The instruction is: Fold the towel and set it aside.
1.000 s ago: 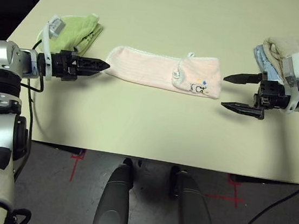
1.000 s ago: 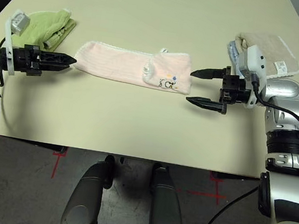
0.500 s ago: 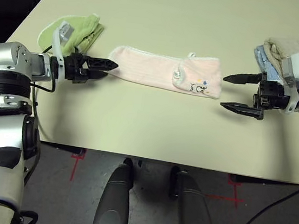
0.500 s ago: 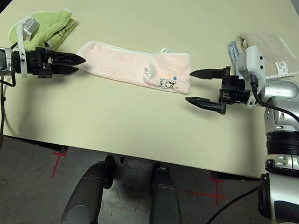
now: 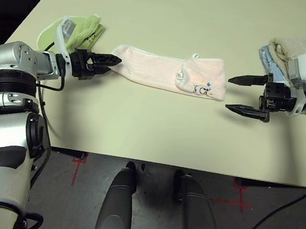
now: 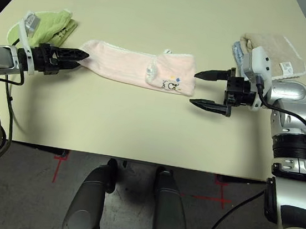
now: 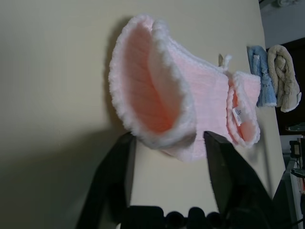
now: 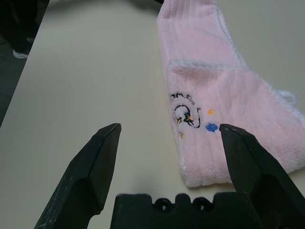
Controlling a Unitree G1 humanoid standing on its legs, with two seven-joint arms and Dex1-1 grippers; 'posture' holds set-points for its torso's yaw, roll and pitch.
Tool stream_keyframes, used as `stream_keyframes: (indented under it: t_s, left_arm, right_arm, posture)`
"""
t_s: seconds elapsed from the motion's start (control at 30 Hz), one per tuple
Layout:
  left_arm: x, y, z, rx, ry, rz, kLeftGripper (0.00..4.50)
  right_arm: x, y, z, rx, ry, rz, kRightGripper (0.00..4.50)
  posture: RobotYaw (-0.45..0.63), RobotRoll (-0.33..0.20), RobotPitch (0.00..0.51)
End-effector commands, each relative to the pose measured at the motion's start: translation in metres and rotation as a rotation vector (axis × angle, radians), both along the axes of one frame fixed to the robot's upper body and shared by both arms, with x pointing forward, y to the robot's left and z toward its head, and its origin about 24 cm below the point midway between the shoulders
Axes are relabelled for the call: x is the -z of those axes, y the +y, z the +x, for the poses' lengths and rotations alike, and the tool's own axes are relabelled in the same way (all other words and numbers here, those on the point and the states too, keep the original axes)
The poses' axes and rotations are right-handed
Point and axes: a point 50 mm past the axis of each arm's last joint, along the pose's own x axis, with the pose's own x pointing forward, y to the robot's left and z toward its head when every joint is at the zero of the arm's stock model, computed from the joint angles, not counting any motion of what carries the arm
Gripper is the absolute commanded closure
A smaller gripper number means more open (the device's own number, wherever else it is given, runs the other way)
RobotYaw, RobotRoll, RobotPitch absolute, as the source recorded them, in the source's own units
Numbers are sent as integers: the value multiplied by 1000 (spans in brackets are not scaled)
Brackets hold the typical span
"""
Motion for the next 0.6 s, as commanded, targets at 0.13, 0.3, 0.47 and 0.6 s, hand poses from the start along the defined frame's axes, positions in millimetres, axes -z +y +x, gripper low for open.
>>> stream_keyframes:
  t_s: [0.13, 0.3, 0.47, 0.6]
  left_arm:
    - [6, 5, 1, -39, 22, 6, 4177]
    - [7, 11, -1, -62, 23, 23, 4476]
    - [5, 28, -9, -81, 22, 70, 4476]
    - [2, 45, -21, -73, 21, 109, 4476]
  right_arm:
    - [-1, -2, -3, -2, -7, -21, 0]
    - [-1, -2, -4, -3, -7, -22, 0]
    - [0, -1, -3, -3, -8, -21, 0]
    - [0, -1, -2, -4, -6, -21, 0]
  posture:
    - [-8, 0, 250]
    - [-4, 0, 247]
    - [1, 0, 245]
    - [15, 0, 245]
